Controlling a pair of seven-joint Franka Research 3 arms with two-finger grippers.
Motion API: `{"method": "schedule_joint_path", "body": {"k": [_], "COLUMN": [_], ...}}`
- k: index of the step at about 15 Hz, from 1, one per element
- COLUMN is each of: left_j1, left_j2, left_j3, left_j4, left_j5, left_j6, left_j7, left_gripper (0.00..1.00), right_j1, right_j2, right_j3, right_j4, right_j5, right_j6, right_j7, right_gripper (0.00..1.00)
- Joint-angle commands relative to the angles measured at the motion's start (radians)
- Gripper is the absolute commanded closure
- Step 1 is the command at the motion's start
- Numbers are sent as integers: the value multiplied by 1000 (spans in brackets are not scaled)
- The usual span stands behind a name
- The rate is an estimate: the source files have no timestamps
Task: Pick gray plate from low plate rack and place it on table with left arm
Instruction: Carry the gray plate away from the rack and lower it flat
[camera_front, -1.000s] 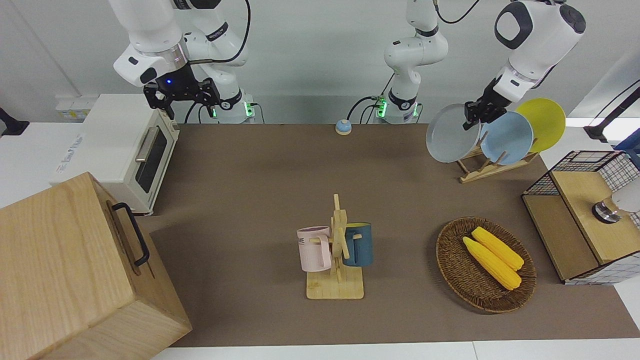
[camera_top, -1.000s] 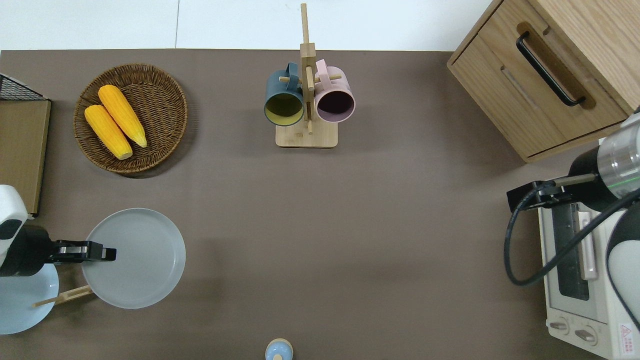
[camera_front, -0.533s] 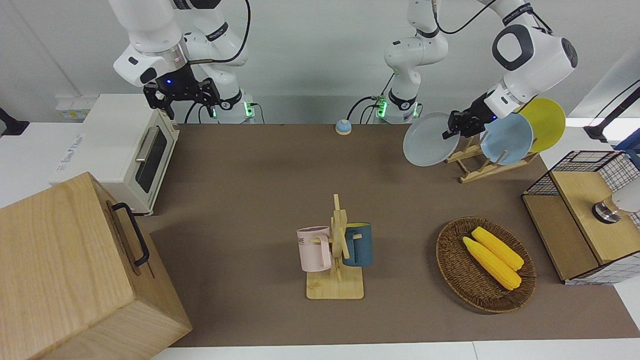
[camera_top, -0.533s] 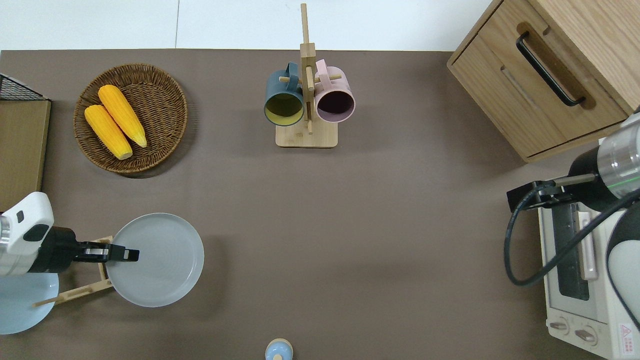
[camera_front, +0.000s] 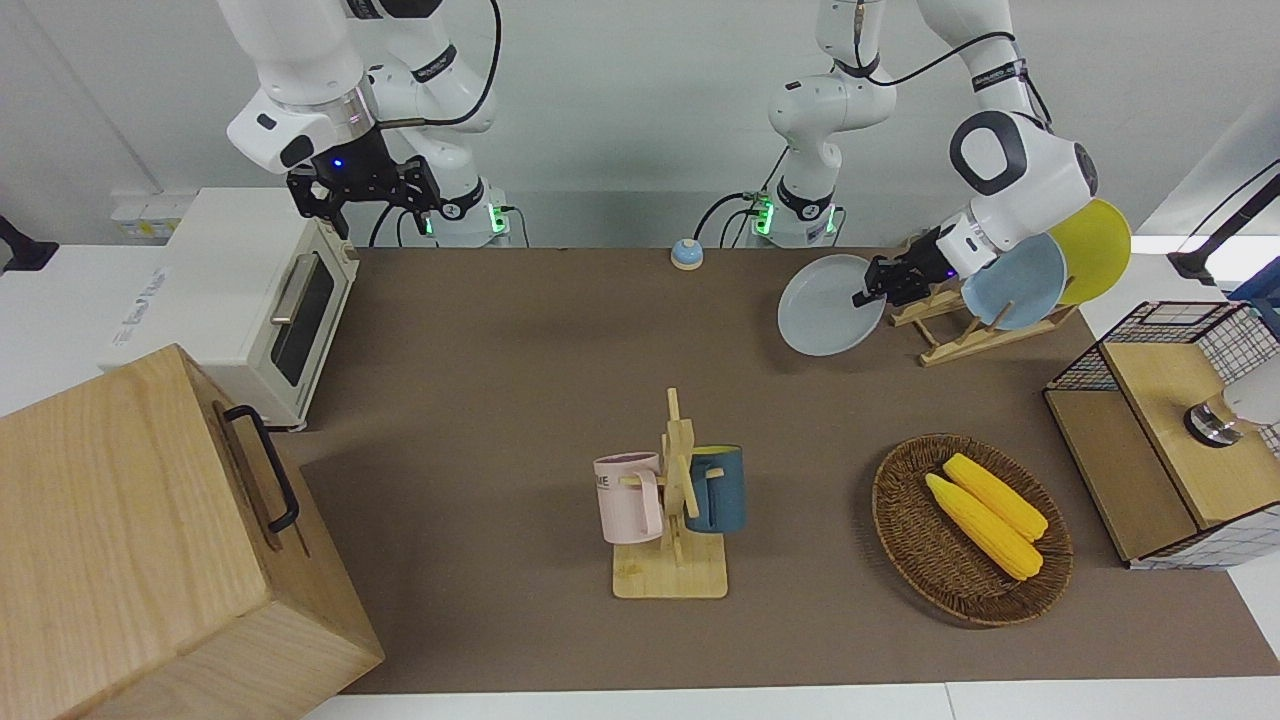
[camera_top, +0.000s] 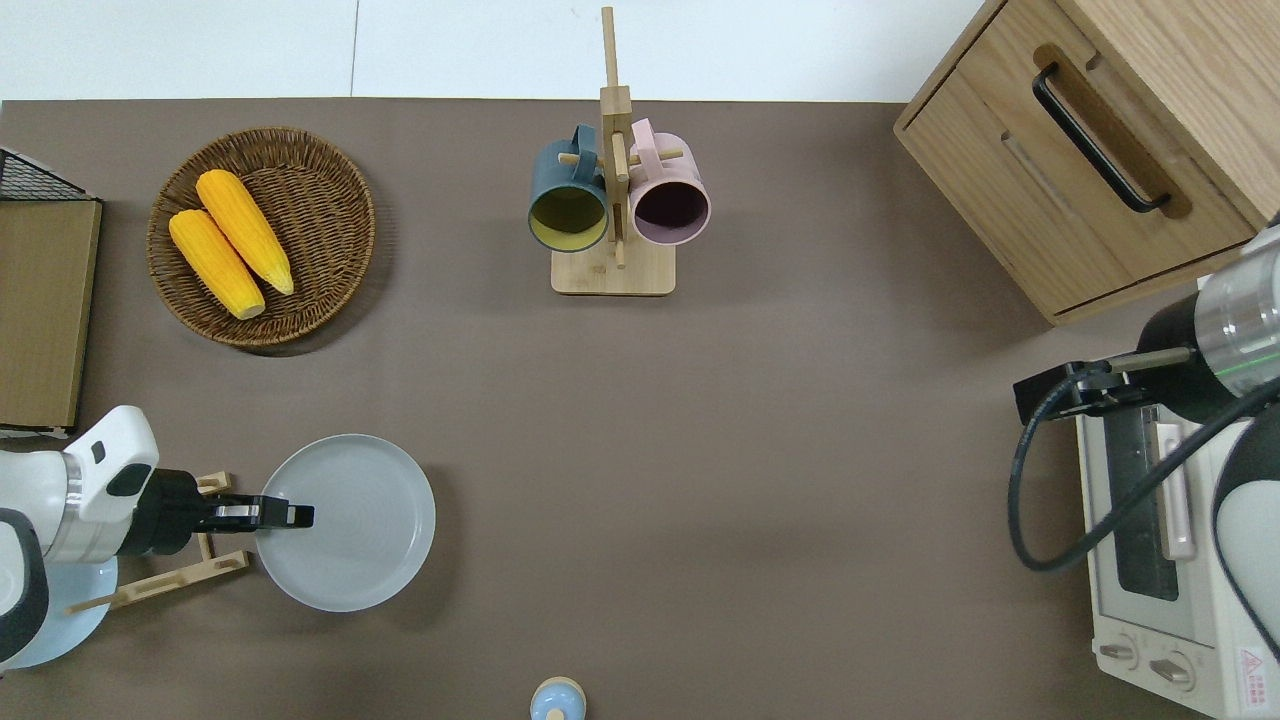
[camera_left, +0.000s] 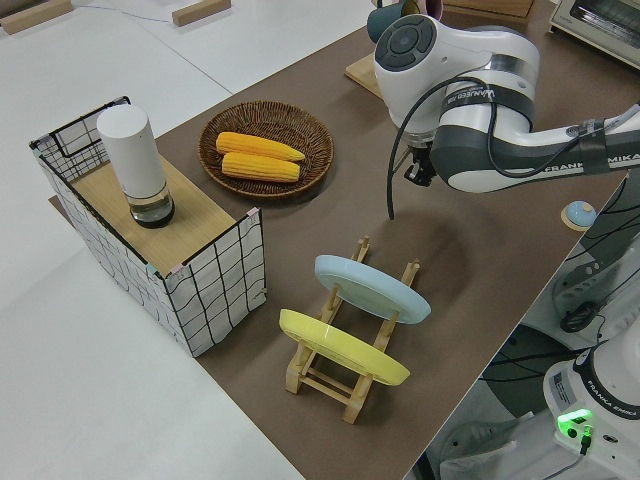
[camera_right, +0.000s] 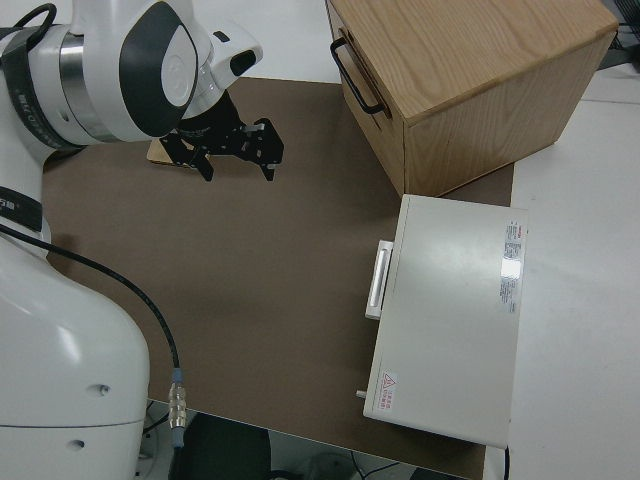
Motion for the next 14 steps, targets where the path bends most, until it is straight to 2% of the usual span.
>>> {"method": "schedule_joint_path", "body": {"k": [1, 14], "left_j1": [-10, -11], "left_j2": [-9, 34], "left_j3": [4, 4], "left_j4": [-60, -88], "left_j5": [-53, -79], "left_j6": [49, 97], "left_j7": [48, 106], "left_gripper": [925, 877], "right_j1": [-24, -24], "right_j2": [-2, -2], "right_j3": [20, 21], "right_j4": [7, 7], "right_j5": [-6, -6], "right_j6": [-11, -11], "right_j7": [12, 12], "right_gripper": [17, 17]}}
